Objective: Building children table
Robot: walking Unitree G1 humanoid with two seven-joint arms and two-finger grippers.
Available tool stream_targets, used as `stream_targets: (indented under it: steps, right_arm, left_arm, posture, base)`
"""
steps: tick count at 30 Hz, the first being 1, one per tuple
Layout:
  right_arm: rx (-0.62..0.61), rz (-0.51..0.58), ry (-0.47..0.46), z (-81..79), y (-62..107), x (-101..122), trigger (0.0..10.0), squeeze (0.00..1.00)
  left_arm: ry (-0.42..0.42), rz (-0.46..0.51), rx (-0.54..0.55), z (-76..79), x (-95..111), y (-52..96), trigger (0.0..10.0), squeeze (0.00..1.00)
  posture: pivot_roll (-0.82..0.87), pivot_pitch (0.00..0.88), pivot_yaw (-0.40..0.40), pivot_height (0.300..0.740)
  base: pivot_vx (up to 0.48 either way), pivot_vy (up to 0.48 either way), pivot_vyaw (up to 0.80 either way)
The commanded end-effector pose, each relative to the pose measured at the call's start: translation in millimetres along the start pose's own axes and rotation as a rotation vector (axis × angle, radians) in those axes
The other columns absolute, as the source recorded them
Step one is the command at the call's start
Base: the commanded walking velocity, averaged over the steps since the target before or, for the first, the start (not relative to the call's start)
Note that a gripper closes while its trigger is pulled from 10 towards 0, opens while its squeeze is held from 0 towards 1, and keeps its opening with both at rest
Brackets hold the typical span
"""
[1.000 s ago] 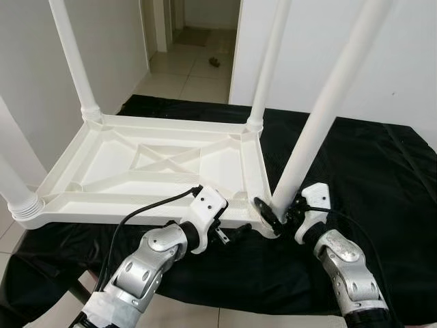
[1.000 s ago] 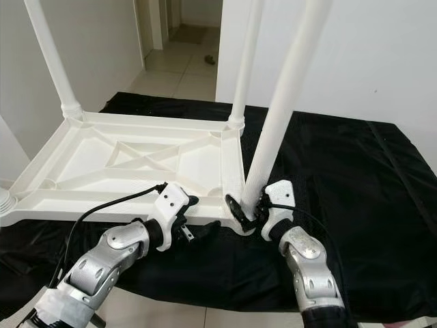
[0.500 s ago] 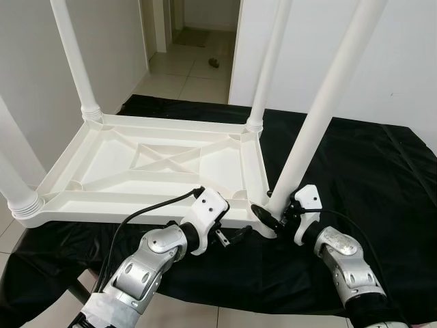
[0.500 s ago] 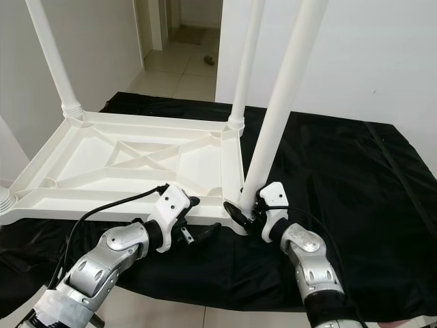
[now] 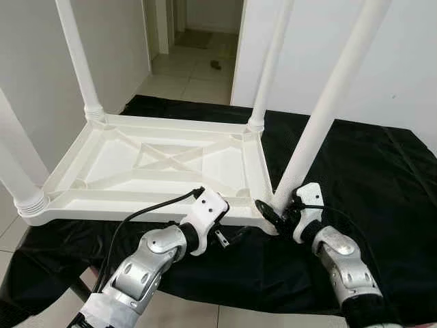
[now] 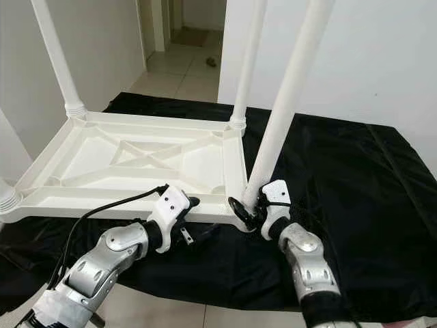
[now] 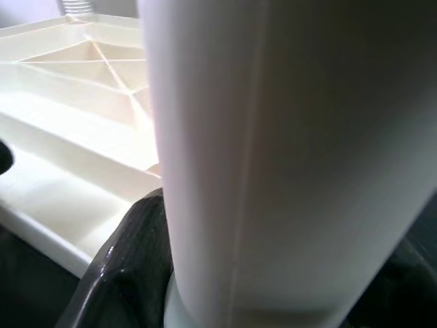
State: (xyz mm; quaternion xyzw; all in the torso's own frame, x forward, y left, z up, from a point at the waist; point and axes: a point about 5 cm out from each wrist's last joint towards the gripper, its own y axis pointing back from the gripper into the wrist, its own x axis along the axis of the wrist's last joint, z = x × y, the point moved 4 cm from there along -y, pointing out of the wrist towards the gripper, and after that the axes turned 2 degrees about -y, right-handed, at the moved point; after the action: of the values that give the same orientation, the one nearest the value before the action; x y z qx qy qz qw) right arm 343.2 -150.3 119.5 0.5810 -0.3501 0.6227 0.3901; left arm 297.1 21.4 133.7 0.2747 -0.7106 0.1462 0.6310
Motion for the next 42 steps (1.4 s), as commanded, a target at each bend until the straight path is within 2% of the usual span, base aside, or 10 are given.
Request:
stream_targets:
  steps: [1,9,20,21,25,26,32,40,41,42]
  right_arm:
    - [-0.119,-0.028,-0.03,9.3,4.2,-6,0.0,0.0]
    - [-0.471,-0.032,-0.036,-0.5,5.5,-6,0.0,0.0]
    - [-0.479,0.011,-0.139,-20.8,-2.5,5,0.0,0.0]
    - [-0.484,-0.014,-0.132,-18.8,-1.5,3,10.0,0.0]
    - [-0.48,-0.013,-0.134,-18.6,-1.6,3,10.0,0.0]
    - [-0.477,-0.007,-0.133,-16.7,-1.2,5,10.0,1.0]
    - [-0.416,0.009,-0.117,-12.1,-1.1,8,10.0,1.0]
    - [-0.034,0.046,-0.008,-10.1,2.4,22,10.0,1.0]
    - [0.016,0.035,0.001,-9.7,2.8,19,10.0,0.0]
    - [0.016,0.035,0.001,-9.7,2.8,19,10.0,0.0]
  left_arm:
    - [-0.016,0.004,-0.046,6.6,1,0.9,10.0,0.0]
    - [-0.013,0.007,-0.048,5.2,2,-1.1,10.0,0.0]
    - [-0.014,0.01,-0.049,4.8,3,-1.1,10.0,0.0]
    - [-0.018,0.01,-0.045,2.5,3,-1.3,10.0,0.0]
    - [-0.019,0.011,-0.043,1.6,4,-1.4,10.0,0.0]
    - [-0.019,0.012,-0.042,1.0,5,-1.6,10.0,0.0]
    - [-0.023,0.012,-0.044,1.8,4,-1.6,10.0,0.0]
    - [-0.034,0.0,-0.056,2.0,1,0.6,10.0,0.0]
    - [-0.035,0.0,-0.057,1.5,1,0.1,10.0,0.0]
    - [-0.035,0.0,-0.057,1.5,1,0.1,10.0,0.0]
  posture:
    - [0.03,0.0,-0.046,0.74]
    - [0.02,0.002,-0.043,0.74]
    - [0.02,0.006,-0.04,0.74]
    - [0.02,0.002,-0.042,0.74]
    - [0.02,0.001,-0.044,0.74]
    - [0.02,0.001,-0.044,0.74]
    - [0.02,0.0,-0.044,0.74]
    - [0.02,0.0,-0.041,0.74]
    - [0.02,0.0,-0.044,0.74]
    - [0.02,0.0,-0.044,0.74]
  base:
    - [0.0,0.0,0.0]
    - [0.0,0.0,0.0]
    - [0.0,0.0,0.0]
    - [0.0,0.0,0.0]
    - [0.0,0.0,0.0]
    - [0.0,0.0,0.0]
    - [0.0,0.0,0.0]
    - [0.0,0.0,0.0]
    - [0.0,0.0,0.0]
    - [0.0,0.0,0.0]
